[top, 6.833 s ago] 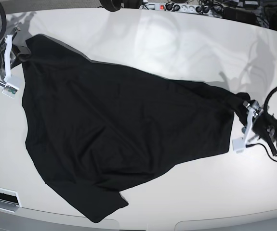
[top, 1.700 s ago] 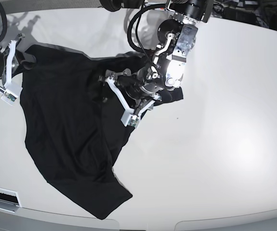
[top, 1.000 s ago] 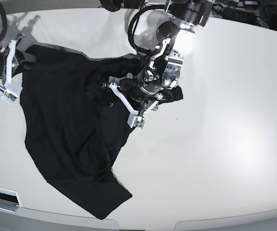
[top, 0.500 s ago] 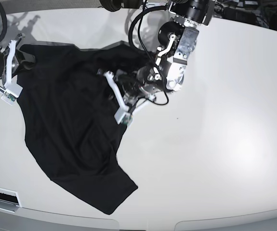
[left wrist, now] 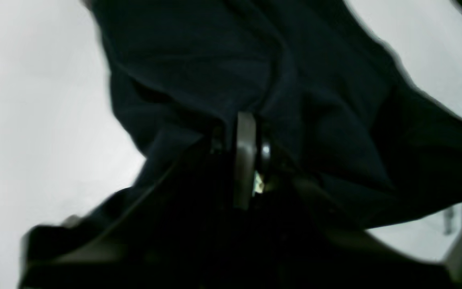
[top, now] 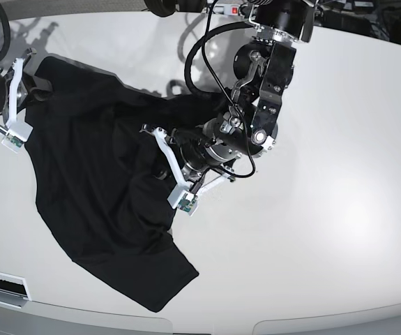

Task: Layout the t-shirt on the table in an organized manner, then fold the t-shirt properly
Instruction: 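Pull the grasped fabric with the left gripper away from the right gripper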

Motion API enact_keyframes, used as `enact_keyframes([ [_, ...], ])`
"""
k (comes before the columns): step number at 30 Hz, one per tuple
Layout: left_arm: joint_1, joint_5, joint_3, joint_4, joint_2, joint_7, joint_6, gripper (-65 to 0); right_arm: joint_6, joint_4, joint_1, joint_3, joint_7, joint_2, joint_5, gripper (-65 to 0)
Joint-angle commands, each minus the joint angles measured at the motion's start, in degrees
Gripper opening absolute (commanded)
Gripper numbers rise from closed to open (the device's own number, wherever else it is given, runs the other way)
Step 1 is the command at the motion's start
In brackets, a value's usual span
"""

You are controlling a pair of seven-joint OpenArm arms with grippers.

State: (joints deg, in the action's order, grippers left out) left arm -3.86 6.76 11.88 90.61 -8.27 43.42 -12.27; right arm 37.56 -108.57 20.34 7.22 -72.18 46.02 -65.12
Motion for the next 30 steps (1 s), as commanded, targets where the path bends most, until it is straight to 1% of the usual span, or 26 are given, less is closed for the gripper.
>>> enact_keyframes([
  [1, -1.8, -0.3, 0.0, 2.5, -0.7, -1.0, -0.1, -65.0, 0.4, -0.6, -0.3, 0.6, 0.6, 1.3, -0.9, -65.0],
  [6, -3.4, -1.5, 0.1, 6.3, -0.7, 1.7, -0.1, -65.0, 0.4, -0.6, -0.3, 0.6, 0.6, 1.3, -0.8, -65.0],
  [8, -3.8, -3.5, 0.1, 6.8, -0.7, 1.7, 0.5, -65.0, 0.4, -0.6, -0.3, 0.6, 0.6, 1.3, -0.9, -65.0],
  [13, -4.5, -10.1, 0.1, 7.7, -0.7, 2.5, 9.0, -65.0, 0.4, -0.6, -0.3, 0.6, 0.6, 1.3, -0.9, -65.0],
  [15, -4.4, -11.9, 0.1, 7.7, -0.7, 3.2, 10.9, -65.0, 0.4, -0.6, -0.3, 0.6, 0.6, 1.3, -0.9, -65.0],
  [18, -4.4, -13.8, 0.1, 7.7, -0.7, 4.2, 11.1, -63.6, 0.4, -0.6, -0.3, 0.6, 0.6, 1.3, -0.9, -65.0],
  [20, -4.4, -13.8, 0.1, 7.7, -0.7, 3.6, 11.1, -65.0, 0.4, -0.6, -0.3, 0.6, 0.6, 1.3, -0.9, -65.0],
  [29, -4.5, -13.1, 0.1, 7.7, -0.7, 2.9, 10.8, -65.0, 0.4, -0.6, -0.3, 0.6, 0.6, 1.3, -0.9, -65.0],
  [30, -4.4, -12.9, 0.1, 7.7, -0.7, 2.9, 10.8, -59.7, 0.4, -0.6, -0.3, 0.6, 0.6, 1.3, -0.9, -65.0],
])
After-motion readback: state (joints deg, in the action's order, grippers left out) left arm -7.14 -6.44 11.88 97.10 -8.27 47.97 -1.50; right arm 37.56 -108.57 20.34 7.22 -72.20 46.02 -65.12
